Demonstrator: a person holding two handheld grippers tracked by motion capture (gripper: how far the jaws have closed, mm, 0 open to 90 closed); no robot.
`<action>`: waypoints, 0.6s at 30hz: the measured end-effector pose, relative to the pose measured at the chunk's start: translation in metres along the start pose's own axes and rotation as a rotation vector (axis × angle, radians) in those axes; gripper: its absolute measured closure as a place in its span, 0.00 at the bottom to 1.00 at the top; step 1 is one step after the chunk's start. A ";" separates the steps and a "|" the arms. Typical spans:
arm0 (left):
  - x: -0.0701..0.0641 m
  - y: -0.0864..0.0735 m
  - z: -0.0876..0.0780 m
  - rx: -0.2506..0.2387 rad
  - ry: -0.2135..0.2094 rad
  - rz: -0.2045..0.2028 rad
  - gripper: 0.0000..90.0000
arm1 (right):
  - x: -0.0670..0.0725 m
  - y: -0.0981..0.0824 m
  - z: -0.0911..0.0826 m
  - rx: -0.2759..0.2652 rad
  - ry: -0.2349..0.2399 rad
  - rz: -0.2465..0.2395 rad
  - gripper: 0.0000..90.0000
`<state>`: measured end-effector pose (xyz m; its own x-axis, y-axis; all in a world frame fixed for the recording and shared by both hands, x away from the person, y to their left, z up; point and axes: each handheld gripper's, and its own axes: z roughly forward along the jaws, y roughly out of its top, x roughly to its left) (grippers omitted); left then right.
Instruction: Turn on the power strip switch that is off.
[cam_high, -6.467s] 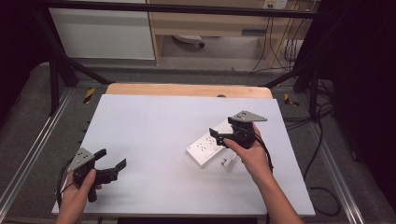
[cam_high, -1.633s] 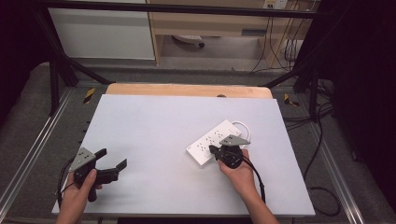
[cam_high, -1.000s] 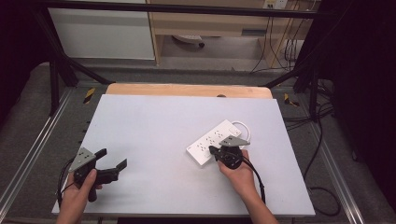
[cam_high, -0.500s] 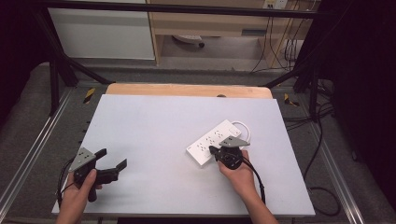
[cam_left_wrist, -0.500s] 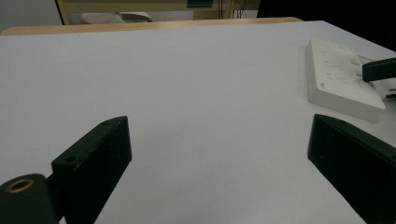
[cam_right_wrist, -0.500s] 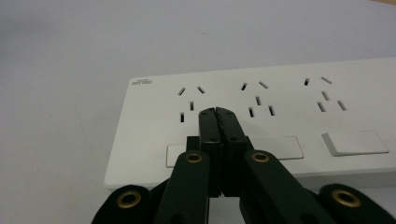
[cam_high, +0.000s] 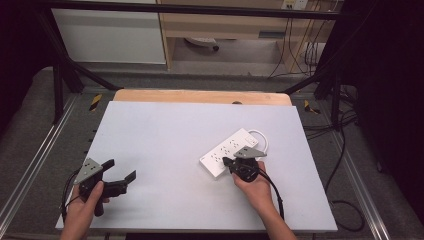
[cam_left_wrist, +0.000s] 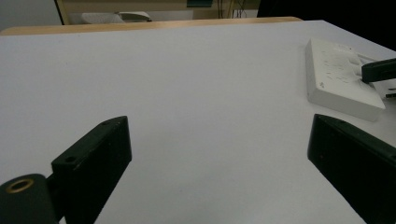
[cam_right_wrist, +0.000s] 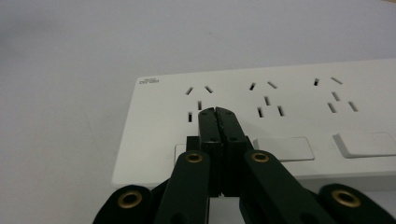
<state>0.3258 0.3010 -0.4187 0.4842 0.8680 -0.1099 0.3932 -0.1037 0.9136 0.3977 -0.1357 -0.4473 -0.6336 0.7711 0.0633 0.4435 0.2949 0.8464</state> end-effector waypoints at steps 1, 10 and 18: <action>0.000 0.000 0.000 0.001 0.000 0.001 0.07 | 0.001 0.000 0.000 0.002 -0.004 -0.012 1.00; 0.000 0.000 0.000 0.002 0.002 0.001 0.07 | 0.000 0.001 0.001 0.001 0.000 -0.001 1.00; 0.000 0.000 -0.001 0.003 0.001 -0.002 0.07 | -0.002 0.000 0.001 0.001 0.006 0.007 1.00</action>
<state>0.3255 0.3016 -0.4186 0.4825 0.8688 -0.1116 0.3963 -0.1029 0.9123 0.3998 -0.1361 -0.4481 -0.6342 0.7697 0.0725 0.4488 0.2902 0.8452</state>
